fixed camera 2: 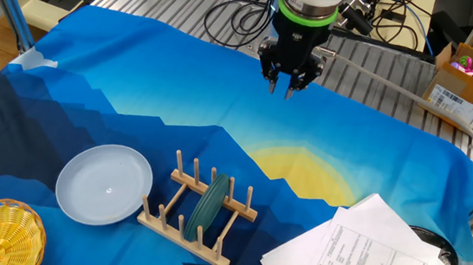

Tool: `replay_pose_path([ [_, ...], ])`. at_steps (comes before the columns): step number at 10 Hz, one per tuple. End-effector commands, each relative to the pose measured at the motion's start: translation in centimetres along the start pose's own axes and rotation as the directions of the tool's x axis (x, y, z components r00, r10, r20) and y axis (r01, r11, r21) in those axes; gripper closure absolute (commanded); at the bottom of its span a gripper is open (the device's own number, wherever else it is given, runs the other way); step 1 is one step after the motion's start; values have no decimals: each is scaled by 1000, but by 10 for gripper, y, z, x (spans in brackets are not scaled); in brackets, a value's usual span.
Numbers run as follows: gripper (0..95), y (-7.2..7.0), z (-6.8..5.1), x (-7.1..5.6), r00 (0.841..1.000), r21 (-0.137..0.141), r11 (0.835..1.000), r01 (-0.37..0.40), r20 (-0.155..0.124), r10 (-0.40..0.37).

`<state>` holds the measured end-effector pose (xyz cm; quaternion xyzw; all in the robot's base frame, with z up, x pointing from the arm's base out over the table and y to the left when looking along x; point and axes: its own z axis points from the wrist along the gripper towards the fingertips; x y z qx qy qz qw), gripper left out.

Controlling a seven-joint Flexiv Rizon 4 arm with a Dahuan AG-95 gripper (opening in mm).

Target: Take the dish off the dish rack

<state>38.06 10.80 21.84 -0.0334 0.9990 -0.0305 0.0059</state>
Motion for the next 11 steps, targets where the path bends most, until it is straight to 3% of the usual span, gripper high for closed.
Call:
replay_pose_path([
  [1,380,-1,1,3,1000,-1,1000,-12,-1,12],
  [11,380,-1,15,23,996,2,997,-83,8,83],
])
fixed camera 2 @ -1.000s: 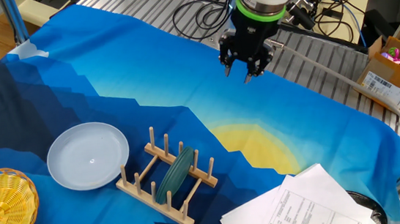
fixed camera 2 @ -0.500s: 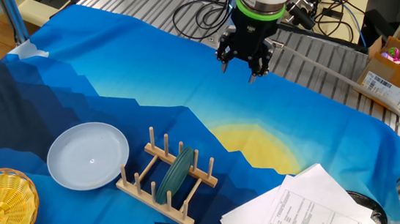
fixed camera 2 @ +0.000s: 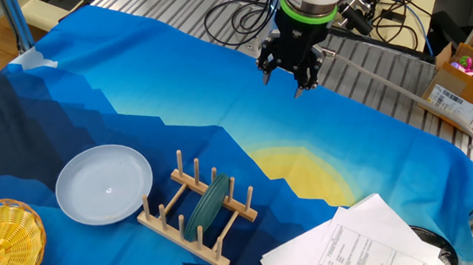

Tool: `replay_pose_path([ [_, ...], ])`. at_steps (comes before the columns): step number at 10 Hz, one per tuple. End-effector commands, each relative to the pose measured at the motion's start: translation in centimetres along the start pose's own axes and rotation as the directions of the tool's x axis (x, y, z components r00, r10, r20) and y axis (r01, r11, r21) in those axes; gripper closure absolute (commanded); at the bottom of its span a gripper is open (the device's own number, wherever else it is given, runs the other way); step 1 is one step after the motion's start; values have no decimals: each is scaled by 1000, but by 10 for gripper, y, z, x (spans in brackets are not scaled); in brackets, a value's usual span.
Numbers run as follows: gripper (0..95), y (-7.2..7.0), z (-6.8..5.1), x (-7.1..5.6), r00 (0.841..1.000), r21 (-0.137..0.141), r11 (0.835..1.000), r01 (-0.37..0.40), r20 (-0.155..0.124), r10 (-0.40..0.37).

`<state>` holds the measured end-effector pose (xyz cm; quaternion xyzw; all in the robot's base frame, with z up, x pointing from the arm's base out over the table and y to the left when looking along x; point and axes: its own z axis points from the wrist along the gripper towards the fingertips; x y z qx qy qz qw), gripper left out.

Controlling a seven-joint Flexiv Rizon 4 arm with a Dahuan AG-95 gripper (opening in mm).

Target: Take the dish off the dish rack

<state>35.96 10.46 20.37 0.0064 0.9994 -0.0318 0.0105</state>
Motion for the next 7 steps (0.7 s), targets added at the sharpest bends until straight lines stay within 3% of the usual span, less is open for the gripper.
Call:
replay_pose_path([
  [1,380,0,0,4,1000,-2,1000,-6,2,6],
  [7,380,3,9,8,1000,-7,1000,-23,-5,23],
])
